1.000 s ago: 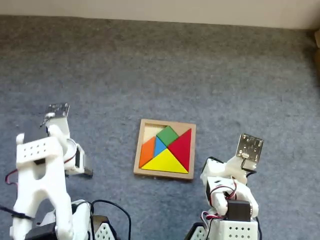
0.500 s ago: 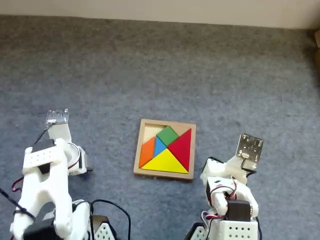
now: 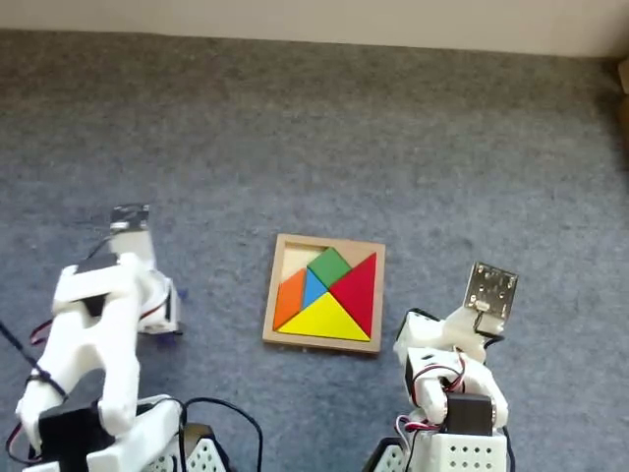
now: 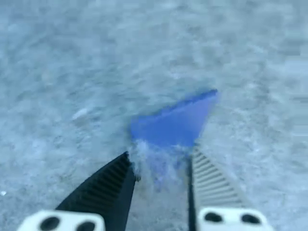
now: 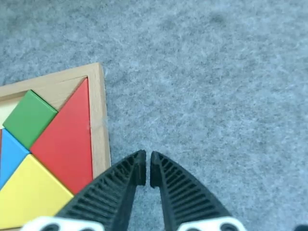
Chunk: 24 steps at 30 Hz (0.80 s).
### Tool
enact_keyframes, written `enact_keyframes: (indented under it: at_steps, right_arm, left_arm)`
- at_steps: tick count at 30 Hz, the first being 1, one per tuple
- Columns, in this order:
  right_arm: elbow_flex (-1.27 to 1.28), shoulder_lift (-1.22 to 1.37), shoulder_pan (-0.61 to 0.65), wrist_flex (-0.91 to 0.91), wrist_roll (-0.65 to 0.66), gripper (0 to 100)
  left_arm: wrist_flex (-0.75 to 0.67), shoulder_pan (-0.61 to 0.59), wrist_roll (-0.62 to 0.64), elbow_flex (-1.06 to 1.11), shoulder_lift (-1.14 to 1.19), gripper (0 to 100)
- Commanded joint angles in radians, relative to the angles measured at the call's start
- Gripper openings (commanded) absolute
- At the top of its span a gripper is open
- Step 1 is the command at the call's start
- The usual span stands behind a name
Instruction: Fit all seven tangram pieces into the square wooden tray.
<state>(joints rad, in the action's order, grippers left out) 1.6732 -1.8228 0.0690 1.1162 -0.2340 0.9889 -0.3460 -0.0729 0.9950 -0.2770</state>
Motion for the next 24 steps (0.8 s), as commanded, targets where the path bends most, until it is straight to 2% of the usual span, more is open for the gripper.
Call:
enact_keyframes:
  at_steps: [1,6,13,15,20,24]
  right_arm:
    - [0.140,-0.013,-0.013,-0.001,-0.006,3.1]
    - [0.140,-0.013,-0.013,-0.001,-0.006,3.1]
    - [0.140,-0.013,-0.013,-0.001,-0.006,3.1]
    - [0.140,-0.013,-0.013,-0.001,-0.006,3.1]
    - [0.140,-0.013,-0.015,-0.001,-0.006,3.1]
    - [0.140,-0.013,-0.015,-0.001,-0.006,3.1]
  left_arm:
    - [0.002,0.125,0.014,-0.058,0.005,8]
    - [0.002,0.220,0.015,-0.097,0.005,8]
    - [0.005,0.226,0.017,-0.213,0.005,9]
    - [0.040,0.225,0.017,-0.248,0.005,13]
    - [0.167,0.206,0.017,-0.351,0.013,30]
    - [0.173,0.177,0.006,-0.406,0.016,32]
